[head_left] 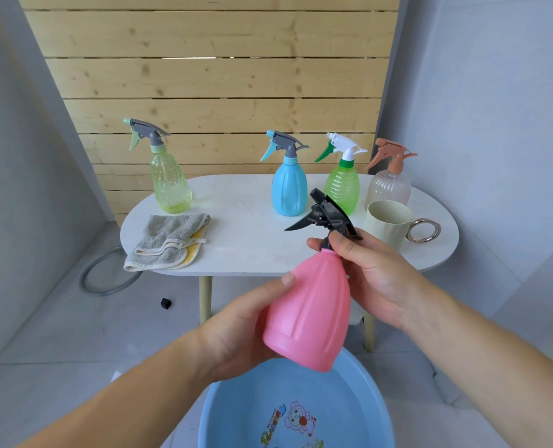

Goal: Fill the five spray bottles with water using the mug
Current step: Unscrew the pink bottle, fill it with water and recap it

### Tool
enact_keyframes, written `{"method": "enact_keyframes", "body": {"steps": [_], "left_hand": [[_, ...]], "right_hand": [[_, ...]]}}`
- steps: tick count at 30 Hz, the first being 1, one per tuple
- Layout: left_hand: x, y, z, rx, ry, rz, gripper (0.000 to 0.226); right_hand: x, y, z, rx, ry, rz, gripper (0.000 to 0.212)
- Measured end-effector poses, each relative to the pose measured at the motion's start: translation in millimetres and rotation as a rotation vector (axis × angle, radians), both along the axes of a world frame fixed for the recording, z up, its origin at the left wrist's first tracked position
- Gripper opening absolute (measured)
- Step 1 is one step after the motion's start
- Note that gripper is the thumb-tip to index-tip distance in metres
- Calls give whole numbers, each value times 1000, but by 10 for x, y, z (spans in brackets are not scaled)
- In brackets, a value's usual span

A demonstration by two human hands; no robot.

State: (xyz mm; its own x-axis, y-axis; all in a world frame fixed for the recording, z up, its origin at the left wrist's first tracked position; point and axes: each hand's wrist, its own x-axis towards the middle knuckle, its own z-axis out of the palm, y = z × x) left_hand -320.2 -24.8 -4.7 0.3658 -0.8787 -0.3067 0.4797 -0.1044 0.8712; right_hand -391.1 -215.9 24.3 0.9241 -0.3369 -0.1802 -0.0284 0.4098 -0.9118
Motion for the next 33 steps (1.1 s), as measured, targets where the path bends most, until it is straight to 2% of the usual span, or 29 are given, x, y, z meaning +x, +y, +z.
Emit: {"method": "enact_keyframes", "body": {"steps": [2, 4, 8, 12, 16, 19, 21, 24, 26, 29, 30, 33], "left_hand": [[-11, -5, -4, 11, -80, -15, 109], [-2, -18, -9, 34, -132, -19, 108], [55, 12, 16, 25, -83, 1, 73], [106, 60, -35, 59, -6, 19, 84], [114, 46, -48, 58, -31, 15, 104], [103, 9, -46, 86, -140, -4, 114], [109, -6, -47, 111, -172, 14, 103], [117, 8, -49, 103, -113, 16, 78], [111, 17, -66, 96, -86, 15, 82], [104, 0, -99, 126, -138, 19, 101], [107, -5, -105, 141, -159, 22, 101], [139, 13, -129, 153, -173, 47, 79]], "right_hand": [[2, 13, -13, 0, 1, 9, 59], [4, 13, -18, -3, 1, 26, 56], [10, -34, 19, 14, -26, 59, 44], [22, -55, 15, 14, -56, 98, 25], [52, -47, -17, -26, -62, 68, 29], [60, -55, -42, -64, -58, 47, 28], [69, -57, -64, -95, -54, 38, 27], [78, -55, -72, -123, -64, 18, 25], [85, -56, -80, -146, -62, -5, 21], [108, -36, -98, -212, -36, -28, 17], [124, -34, -107, -235, -33, -35, 17], [205, -81, -100, -322, -43, -131, 16]]}}
